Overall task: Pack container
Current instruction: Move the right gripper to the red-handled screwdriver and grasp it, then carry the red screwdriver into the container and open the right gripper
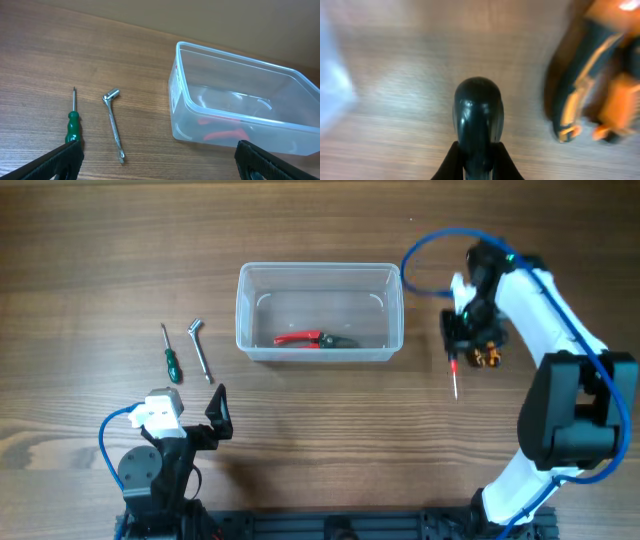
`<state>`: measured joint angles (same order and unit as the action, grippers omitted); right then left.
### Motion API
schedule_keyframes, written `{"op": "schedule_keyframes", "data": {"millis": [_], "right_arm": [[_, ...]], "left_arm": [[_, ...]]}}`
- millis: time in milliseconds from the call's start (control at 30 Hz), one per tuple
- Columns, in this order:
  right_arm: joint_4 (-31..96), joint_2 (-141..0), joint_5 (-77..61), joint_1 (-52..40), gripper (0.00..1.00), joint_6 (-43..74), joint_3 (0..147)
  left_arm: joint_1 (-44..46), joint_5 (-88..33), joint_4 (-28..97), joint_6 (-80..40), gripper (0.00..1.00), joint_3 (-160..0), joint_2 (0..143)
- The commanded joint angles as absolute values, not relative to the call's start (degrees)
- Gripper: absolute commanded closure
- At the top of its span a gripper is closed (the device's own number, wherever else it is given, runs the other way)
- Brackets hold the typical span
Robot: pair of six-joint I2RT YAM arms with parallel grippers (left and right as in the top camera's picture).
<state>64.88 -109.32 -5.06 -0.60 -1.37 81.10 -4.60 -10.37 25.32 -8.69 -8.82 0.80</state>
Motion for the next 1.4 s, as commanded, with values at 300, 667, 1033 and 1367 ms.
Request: {"op": "schedule_keyframes", "data": {"millis": [300, 667, 1033, 1367], "right_arm": [[71.0, -99.3, -11.7, -9.9, 0.96, -16.6, 103.1], [62.0, -99.2, -11.7, -33.4, 0.96, -42.3, 103.0], [57.9, -112.0, -3.8, -35.2, 0.96, -44.2, 102.3], [54.6, -121.3, -3.9, -35.2, 0.95, -37.2, 102.3]], "left_arm": [[-4.3, -10.4, 25.2, -7.8, 0.00, -8.5, 0.4], [-4.3, -10.4, 25.2, -7.8, 0.00, -8.5, 0.4], [-4.3, -10.4, 25.2, -7.8, 0.00, -8.5, 0.4], [-4.3, -10.4, 25.2, -7.8, 0.00, -8.5, 0.4]]}}
